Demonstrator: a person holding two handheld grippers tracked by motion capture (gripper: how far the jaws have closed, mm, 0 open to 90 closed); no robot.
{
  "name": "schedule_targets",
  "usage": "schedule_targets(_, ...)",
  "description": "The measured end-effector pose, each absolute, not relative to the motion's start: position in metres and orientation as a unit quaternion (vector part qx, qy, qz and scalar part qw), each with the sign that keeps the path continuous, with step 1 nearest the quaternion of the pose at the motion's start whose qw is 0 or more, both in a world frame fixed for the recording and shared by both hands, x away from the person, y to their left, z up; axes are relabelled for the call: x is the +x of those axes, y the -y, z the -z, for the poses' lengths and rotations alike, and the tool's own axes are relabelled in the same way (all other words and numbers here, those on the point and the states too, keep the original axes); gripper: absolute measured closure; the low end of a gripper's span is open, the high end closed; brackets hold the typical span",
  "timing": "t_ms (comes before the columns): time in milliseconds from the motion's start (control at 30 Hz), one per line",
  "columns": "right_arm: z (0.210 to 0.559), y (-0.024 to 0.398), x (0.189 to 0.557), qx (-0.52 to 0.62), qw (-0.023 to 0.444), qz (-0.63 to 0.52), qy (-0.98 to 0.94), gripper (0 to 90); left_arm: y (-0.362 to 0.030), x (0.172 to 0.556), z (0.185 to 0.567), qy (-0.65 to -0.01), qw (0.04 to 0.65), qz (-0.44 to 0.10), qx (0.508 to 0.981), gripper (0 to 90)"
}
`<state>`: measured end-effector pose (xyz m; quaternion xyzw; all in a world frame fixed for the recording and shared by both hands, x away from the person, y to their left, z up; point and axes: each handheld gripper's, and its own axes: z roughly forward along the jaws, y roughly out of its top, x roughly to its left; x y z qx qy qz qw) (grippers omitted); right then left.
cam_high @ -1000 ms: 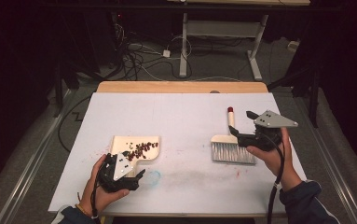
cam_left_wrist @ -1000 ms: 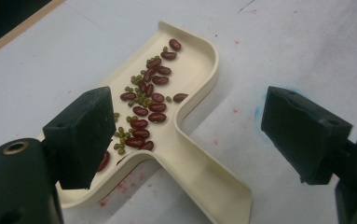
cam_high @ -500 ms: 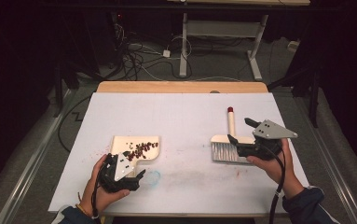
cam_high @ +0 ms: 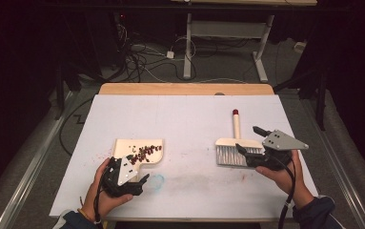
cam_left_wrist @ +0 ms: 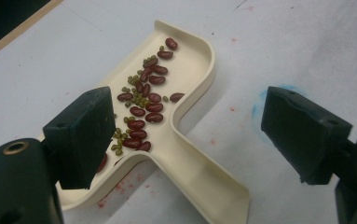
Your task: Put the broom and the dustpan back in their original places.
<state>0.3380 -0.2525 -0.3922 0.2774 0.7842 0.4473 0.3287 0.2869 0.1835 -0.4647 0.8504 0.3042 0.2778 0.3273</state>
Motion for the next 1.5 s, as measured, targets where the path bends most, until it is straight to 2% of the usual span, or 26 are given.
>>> schedule_targets(1100,0.435,0.284,0.307,0.29,0.324,-0.439,-0.786,20.3,-0.18,0.289,0.464,-0.295,0.33,-0.279,0.852,16.8)
schedule_targets(1500,0.46,0.287,0.287,0.278,0.3,-0.435,-0.802,20.1,-0.182,0.291,0.462,-0.299,0.34,-0.282,0.846,16.8)
